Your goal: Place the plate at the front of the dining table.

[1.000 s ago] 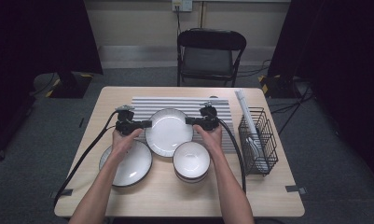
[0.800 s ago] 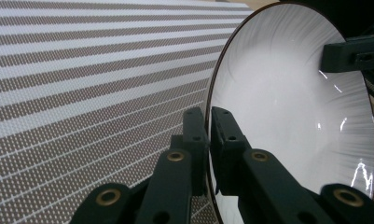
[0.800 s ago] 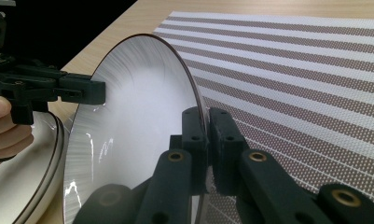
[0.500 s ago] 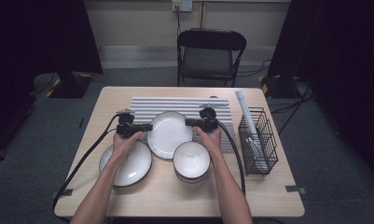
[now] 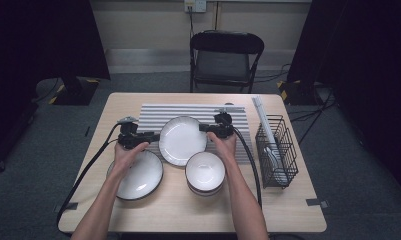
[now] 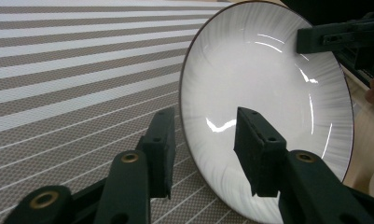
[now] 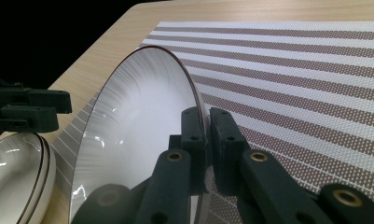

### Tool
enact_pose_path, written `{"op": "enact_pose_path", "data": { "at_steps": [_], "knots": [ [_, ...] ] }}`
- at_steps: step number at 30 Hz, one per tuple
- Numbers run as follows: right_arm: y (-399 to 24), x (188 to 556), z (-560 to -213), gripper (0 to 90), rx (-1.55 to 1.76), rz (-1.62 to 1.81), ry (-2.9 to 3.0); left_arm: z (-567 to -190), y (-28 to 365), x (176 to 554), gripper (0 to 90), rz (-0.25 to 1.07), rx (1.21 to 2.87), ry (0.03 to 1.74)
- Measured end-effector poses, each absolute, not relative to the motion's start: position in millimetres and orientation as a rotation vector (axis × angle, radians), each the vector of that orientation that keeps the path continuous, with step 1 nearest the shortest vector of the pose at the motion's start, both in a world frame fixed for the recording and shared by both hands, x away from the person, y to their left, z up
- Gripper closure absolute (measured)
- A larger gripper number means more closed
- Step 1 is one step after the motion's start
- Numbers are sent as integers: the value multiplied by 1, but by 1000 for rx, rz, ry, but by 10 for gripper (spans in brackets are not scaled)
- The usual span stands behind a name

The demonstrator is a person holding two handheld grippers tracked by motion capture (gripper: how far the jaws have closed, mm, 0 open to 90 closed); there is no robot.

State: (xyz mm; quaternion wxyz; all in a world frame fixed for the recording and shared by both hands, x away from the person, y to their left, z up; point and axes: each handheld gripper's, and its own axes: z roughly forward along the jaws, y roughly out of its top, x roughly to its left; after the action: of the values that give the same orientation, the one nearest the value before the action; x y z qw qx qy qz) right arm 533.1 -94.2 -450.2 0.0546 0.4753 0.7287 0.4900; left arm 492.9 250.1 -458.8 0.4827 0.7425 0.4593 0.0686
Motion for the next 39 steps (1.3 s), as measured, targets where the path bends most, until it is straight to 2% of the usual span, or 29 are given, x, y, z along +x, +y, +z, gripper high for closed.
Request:
{"op": "enact_pose_path", "data": {
  "at_steps": [21, 39],
  "knots": [
    [-97, 561, -445, 846, 1520, 1473, 2142, -447, 268, 475, 547, 232, 1811, 1092],
    [-97, 571, -464, 870, 1563, 1294, 2147, -441, 291, 463, 540, 272, 1782, 1111]
  ]
}}
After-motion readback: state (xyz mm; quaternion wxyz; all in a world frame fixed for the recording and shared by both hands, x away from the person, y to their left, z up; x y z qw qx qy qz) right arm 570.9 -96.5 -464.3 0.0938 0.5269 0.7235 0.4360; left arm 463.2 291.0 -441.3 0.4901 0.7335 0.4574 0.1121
